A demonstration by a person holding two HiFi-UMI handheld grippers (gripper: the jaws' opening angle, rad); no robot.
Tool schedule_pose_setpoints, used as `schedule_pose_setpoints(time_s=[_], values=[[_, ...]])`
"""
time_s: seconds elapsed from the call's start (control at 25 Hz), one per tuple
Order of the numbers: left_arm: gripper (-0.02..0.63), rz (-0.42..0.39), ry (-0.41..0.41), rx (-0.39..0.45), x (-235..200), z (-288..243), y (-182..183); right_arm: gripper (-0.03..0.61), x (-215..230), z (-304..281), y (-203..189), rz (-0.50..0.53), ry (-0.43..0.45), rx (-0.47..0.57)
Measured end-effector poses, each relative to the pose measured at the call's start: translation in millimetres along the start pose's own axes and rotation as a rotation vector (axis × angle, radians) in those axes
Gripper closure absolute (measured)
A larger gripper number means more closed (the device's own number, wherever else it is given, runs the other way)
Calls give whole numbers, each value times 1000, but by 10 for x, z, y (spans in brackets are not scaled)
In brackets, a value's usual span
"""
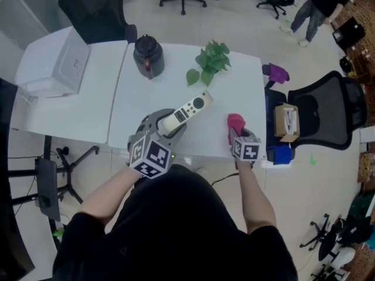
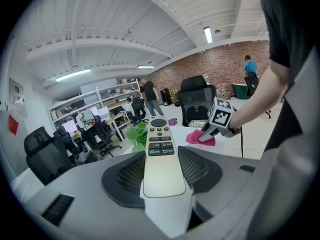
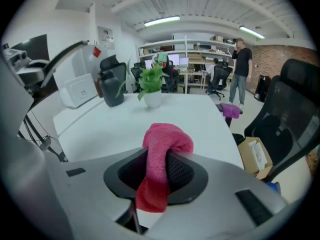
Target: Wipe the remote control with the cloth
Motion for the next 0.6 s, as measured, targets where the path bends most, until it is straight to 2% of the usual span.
schedule_pose_setpoints(time_s=[0.2, 0.36, 0.48, 0.6], values=[[405, -53, 11, 6, -72, -55, 39, 474, -495, 651, 915, 100, 117, 259], [405, -104, 13, 6, -107, -107, 74, 474, -1096, 1177, 1571, 235, 269, 426], [405, -151, 15, 6, -135, -137, 118, 474, -1565, 1389, 1839, 359, 409, 475], [405, -195, 12, 11, -131, -158, 179, 474, -1936, 1424, 1925, 453, 514, 453]])
Point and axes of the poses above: the fingertips, and each gripper's own axes: z backward along the fingers, x to its right, y out of its top, the point moved 3 cm from there along z, backward along the fingers, and after that the axes turned 11 degrees about x, right-handed, at the moved point
